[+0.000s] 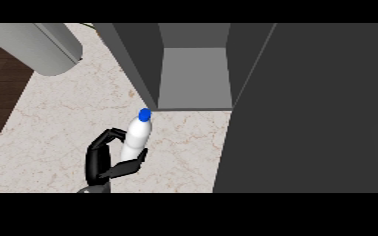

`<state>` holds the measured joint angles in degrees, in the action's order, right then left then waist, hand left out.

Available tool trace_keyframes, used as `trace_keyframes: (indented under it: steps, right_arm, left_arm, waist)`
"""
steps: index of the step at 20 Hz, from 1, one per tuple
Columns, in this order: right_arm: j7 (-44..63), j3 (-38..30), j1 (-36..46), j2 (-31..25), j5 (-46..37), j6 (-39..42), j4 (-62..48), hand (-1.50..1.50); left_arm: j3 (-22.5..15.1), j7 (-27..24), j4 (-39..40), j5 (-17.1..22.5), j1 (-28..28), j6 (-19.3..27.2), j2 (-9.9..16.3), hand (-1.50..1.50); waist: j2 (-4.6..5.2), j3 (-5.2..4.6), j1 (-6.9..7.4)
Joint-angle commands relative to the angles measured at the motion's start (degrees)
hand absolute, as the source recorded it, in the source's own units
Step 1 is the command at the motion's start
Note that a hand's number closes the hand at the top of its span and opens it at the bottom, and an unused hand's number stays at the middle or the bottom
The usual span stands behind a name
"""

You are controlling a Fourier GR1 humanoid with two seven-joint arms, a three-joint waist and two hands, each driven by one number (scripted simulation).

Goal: Pick up the bottled water, place it into the cabinet and close the cabinet

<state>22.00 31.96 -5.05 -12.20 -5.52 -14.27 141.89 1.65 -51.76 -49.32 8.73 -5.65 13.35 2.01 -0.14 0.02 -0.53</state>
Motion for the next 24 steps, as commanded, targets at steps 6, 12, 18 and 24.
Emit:
trace_keyframes:
  steps: [6, 12, 18, 24]
  right_arm:
    - [3.59, 3.47, 0.15, -0.23, -5.89, -1.59, 5.5, -1.5]
    - [0.45, -0.46, -3.1, -2.49, -1.38, -0.41, 7.2, -1.5]
    - [0.62, 0.4, -4.5, -3.15, -2.81, -1.23, 7.17, -1.5]
    - [-6.57, 2.57, -7.92, -2.24, -2.32, -0.64, 3.43, -1.5]
  left_arm:
    - [-6.73, 2.66, 2.55, -4.14, -9.24, -9.08, 0.3, 1.5]
    - [-11.58, 9.35, -2.23, 3.35, -12.92, -7.24, -1.91, 1.5]
    - [-14.4, 19.47, -9.78, 6.87, -15.72, -4.91, -1.99, 1.5]
    - [-17.41, 26.65, -15.07, 9.7, -18.27, 0.45, -2.0, 1.5]
  waist:
    - [-0.03, -0.08, -0.23]
    - [0.01, -0.05, -0.36]
    - [-0.02, -0.03, -0.02]
    - [0.03, -0.01, -0.09]
